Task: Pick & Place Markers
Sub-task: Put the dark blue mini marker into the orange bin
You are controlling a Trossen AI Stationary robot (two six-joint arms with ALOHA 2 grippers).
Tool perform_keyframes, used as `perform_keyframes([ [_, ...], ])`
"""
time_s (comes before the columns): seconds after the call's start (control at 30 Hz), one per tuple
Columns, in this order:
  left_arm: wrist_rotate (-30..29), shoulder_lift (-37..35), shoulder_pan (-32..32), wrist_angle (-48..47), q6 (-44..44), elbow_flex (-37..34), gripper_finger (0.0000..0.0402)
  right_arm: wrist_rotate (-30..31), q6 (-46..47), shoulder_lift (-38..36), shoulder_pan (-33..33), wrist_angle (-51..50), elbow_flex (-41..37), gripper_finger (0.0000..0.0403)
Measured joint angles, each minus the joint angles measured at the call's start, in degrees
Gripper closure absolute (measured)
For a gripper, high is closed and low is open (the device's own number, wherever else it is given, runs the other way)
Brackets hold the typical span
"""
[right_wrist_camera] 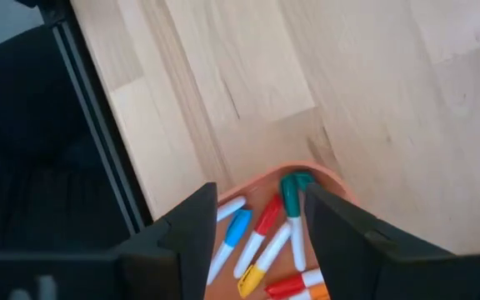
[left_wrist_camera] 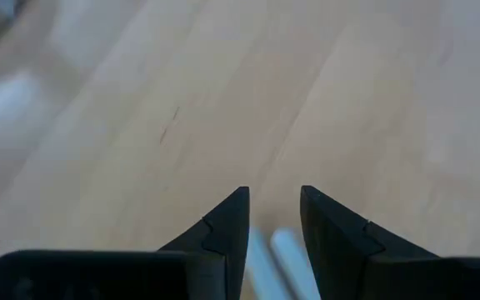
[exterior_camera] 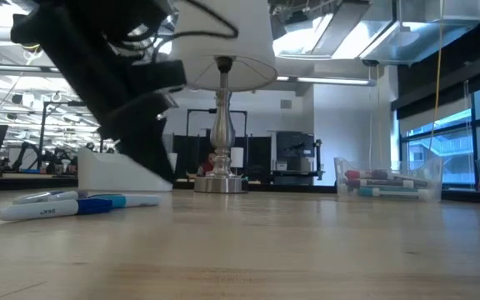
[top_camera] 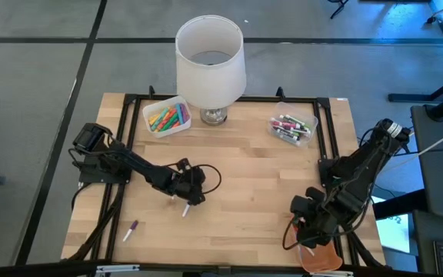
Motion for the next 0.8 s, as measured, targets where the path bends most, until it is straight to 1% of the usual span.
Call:
perform_keyframes([
  [0.13,1.3,0.0,0.6,-5.4,-5.7,0.0,0.0303,0.0,-0.1,0.0,-0.4,0.0,0.0,0.0222],
  [0.2,2.9,0.0,0.8,-7.1,-7.6,0.0,0.0304,0.0,-0.2,0.0,-0.4,0.0,0.0,0.0222],
  [0.33,5.0,0.4,1.1,-8.6,-9.0,0.0,0.0304,-0.1,-1.1,0.0,-0.4,0.0,0.0,0.0222],
  [0.43,6.6,0.4,1.1,-8.4,-9.1,0.0,0.0305,-0.1,-1.1,0.0,-0.4,0.0,0.0,0.0222],
  [0.6,7.6,0.4,0.9,-8.3,-9.9,-0.1,0.0312,-0.1,-1.1,0.0,-0.4,0.0,0.0,0.0222],
  [0.8,8.8,0.7,0.9,-7.4,-11.6,-1.9,0.0339,1.3,-1.2,0.0,-0.4,0.0,0.0,0.0222],
])
